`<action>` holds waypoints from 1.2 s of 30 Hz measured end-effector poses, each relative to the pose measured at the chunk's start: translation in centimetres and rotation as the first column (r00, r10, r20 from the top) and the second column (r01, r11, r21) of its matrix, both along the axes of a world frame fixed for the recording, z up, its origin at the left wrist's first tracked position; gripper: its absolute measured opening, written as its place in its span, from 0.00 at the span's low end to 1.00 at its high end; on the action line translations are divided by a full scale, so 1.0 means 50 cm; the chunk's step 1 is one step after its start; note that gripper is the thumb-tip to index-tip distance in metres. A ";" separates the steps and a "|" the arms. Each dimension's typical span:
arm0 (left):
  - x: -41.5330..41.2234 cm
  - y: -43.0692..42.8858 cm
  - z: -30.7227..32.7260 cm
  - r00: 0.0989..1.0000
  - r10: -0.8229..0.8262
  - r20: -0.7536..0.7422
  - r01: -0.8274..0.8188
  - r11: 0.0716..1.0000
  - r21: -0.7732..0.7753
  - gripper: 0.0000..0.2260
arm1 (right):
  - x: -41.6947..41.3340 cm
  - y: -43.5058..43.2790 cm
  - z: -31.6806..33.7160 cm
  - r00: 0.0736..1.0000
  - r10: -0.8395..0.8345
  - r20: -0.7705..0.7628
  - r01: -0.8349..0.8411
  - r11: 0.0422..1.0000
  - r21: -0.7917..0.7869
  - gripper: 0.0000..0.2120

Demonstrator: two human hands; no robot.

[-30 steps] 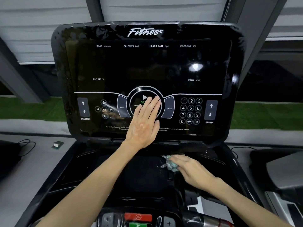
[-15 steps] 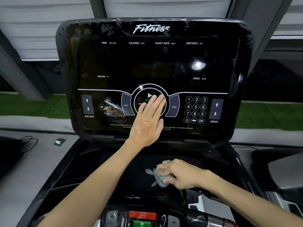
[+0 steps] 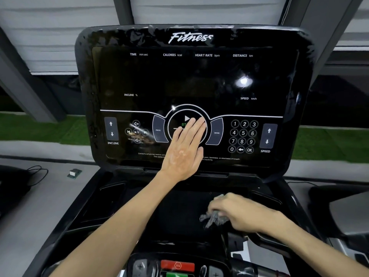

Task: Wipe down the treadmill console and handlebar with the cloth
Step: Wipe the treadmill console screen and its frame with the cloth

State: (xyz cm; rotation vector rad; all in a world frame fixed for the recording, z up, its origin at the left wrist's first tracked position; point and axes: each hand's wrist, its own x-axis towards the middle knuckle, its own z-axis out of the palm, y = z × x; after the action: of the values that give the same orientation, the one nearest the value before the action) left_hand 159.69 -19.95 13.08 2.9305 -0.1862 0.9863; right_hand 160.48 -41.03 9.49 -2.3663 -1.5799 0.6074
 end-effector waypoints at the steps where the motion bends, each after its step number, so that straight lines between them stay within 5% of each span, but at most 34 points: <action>1: 0.000 -0.001 0.000 1.000 -0.002 -0.002 0.002 1.000 -0.002 0.27 | 0.007 -0.021 0.004 0.991 -0.108 -0.074 0.113 0.991 0.067 0.11; 4: 0.001 -0.003 0.001 1.000 0.001 0.000 -0.001 1.000 -0.003 0.27 | 0.013 -0.084 0.003 0.839 -0.300 -0.454 0.424 0.883 0.200 0.11; 8: -0.001 -0.006 0.006 1.000 -0.018 0.003 0.018 1.000 0.014 0.26 | 0.009 -0.147 -0.016 0.302 -0.288 -0.909 0.773 0.632 0.056 0.10; 12: 0.001 -0.028 0.011 0.994 -0.108 0.000 0.107 0.989 0.100 0.26 | 0.012 -0.165 -0.024 -0.134 -0.163 -0.978 0.856 0.478 -0.197 0.17; 16: 0.007 -0.078 0.014 0.990 -0.138 -0.002 0.138 0.989 0.062 0.27 | 0.009 -0.150 -0.021 -0.329 -0.042 -0.943 0.823 0.477 -0.308 0.18; 18: 0.008 -0.088 0.007 0.990 -0.140 -0.033 0.142 0.987 0.072 0.27 | 0.002 -0.136 -0.020 -0.324 0.003 -0.946 0.817 0.505 -0.278 0.20; 22: 0.003 -0.084 -0.013 0.989 -0.109 -0.096 0.121 0.983 0.135 0.26 | -0.012 -0.121 -0.034 -0.226 0.069 -0.972 0.778 0.613 -0.137 0.40; 25: 0.002 -0.083 -0.019 0.989 -0.103 -0.104 0.118 0.980 0.160 0.26 | -0.022 -0.105 -0.041 -0.116 -0.029 -0.993 0.740 0.664 -0.105 0.35; 31: 0.001 -0.083 -0.019 0.991 -0.092 -0.099 0.106 0.984 0.144 0.27 | -0.034 -0.048 -0.047 0.287 -0.318 -0.903 0.717 0.696 -0.017 0.14; 34: 0.000 -0.083 -0.018 0.991 -0.094 -0.098 0.107 0.985 0.138 0.27 | -0.036 -0.010 -0.043 0.620 -0.367 -0.694 0.599 0.793 0.116 0.11; 36: 0.000 -0.083 -0.019 0.991 -0.095 -0.097 0.107 0.985 0.132 0.27 | -0.043 0.022 -0.046 0.750 -0.354 -0.559 0.509 0.848 0.145 0.12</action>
State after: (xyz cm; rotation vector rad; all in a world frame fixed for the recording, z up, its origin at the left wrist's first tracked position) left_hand 159.70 -24.09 12.15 3.0449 -0.4108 0.8577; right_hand 158.35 -39.92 7.21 -2.0097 -0.7759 0.7543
